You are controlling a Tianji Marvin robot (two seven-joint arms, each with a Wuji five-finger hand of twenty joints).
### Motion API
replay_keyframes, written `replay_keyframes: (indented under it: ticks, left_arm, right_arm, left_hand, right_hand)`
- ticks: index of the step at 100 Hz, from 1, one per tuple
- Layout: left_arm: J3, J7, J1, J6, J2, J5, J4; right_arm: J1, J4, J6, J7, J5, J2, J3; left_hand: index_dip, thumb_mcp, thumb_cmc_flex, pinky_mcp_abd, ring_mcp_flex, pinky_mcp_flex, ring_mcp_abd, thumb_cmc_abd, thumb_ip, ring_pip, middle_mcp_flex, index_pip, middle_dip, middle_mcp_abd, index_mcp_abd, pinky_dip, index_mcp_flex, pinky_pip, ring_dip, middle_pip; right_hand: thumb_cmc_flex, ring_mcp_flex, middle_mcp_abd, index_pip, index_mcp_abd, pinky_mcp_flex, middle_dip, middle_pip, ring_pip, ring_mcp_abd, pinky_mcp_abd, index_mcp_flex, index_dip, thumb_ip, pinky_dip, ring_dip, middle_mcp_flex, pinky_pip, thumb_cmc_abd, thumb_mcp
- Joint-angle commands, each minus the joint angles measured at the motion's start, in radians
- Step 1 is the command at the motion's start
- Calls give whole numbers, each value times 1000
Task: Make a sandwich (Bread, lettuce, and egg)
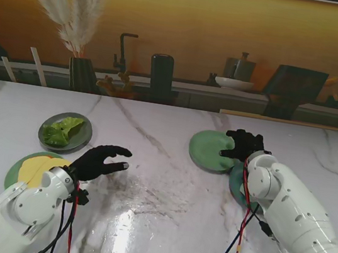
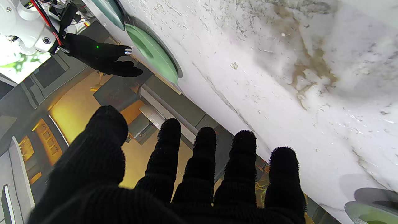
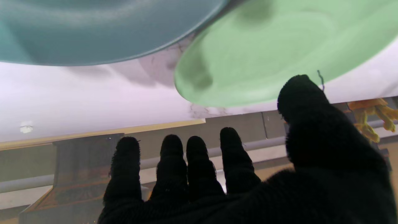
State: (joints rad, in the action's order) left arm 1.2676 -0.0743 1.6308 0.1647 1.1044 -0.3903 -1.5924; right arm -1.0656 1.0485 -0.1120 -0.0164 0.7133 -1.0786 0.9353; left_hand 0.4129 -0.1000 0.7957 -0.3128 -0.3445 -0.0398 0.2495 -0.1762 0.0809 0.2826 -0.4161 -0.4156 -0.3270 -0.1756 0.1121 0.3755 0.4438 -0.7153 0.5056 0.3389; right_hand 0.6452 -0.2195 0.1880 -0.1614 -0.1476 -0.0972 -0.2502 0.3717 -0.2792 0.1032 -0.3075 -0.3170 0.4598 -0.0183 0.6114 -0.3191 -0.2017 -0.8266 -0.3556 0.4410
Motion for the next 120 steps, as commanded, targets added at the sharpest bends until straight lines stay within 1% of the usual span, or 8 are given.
replay_keyframes:
  ticks: [1, 14, 17, 36, 58, 75, 88, 120]
  left_arm:
    - [0, -2, -4, -9, 0, -2, -5]
    - [-1, -6, -5, -13, -1, -4, -5]
    - [-1, -8, -5, -13, -1, -5, -6]
    - [2, -11, -3, -19, -3, -11, -12]
    - [1, -8, -4, -19, -2, -15, -13]
    - [-1, -8, -4, -20, -2, -13, -14]
    - [3, -4, -2, -20, -1, -15, -14]
    - [6, 0, 1, -23, -1, -19, -18]
  right_arm:
    - [33, -20, -13, 0, -16, -29, -9]
    - [76, -81, -39, 8, -58, -43, -55]
    - [84, -95, -46, 12, -68, -48, -63]
    - [125, -160, -69, 31, -120, -70, -107]
    - [144, -191, -73, 41, -146, -84, -141]
    - [154, -204, -71, 39, -162, -91, -166]
    - [157, -217, -69, 38, -185, -100, -178]
    - [160, -240, -63, 42, -216, -114, -203]
  left_hand:
    - [4, 13, 3, -5, 2, -18, -18, 1, 5, -12, -7, 4, -6, 3, -21, 7, -1, 5, -2, -15]
    - [4, 14, 2, -5, 2, -18, -17, 1, 5, -12, -8, 4, -6, 3, -21, 8, -1, 5, -2, -15]
    - [4, 14, 2, -5, 2, -18, -15, 0, 5, -12, -9, 4, -6, 3, -21, 8, 0, 6, -2, -15]
    - [5, 13, 2, -5, 1, -18, -17, 1, 5, -12, -9, 4, -7, 5, -23, 9, 0, 6, -2, -14]
    - [5, 14, 1, -5, 1, -18, -18, 1, 5, -12, -9, 3, -7, 4, -22, 9, 0, 6, -2, -14]
    - [5, 13, 3, -5, 1, -18, -19, 1, 6, -12, -9, 2, -7, 5, -22, 10, 0, 7, -2, -14]
    - [6, 12, 2, -7, 2, -18, -19, 2, 6, -13, -7, 2, -6, 6, -23, 10, 0, 8, -2, -15]
    - [6, 12, 3, -7, 2, -19, -19, 1, 6, -13, -10, 1, -7, 3, -22, 10, 2, 11, -2, -13]
  right_hand:
    - [-13, 50, 7, 37, -20, -33, 22, -34, 6, -21, 6, 35, -20, 1, 35, 12, 35, 3, -25, 17]
    - [-23, 79, 4, 59, -19, -46, 36, -74, 4, -27, 7, 60, -30, -1, 50, 9, 41, 32, -33, 23]
    - [-30, 85, 5, 81, -22, -41, 28, -99, 2, -28, 9, 59, -40, -4, 115, 9, 38, 66, -38, 34]
    - [-23, 80, 5, 82, -37, -43, 18, -92, -21, -27, 12, 56, -41, -4, 155, -5, 34, 55, -55, 34]
    - [3, 67, -3, 8, -73, -24, -131, 89, -196, -33, 32, 2, -15, -5, 277, -132, 39, -58, -88, 36]
    - [27, 28, -5, -21, -93, -8, -215, 188, -295, -29, 45, -38, 3, -3, 331, -194, 40, -153, -104, 35]
    - [32, 0, -1, -31, -99, 86, -223, 213, -336, -28, 61, -55, 12, -2, 340, -215, 36, -222, -105, 34]
    - [61, -60, 6, -56, -98, 171, -237, 269, -397, -22, 73, -97, 29, 1, 299, -234, -12, -269, -116, 31]
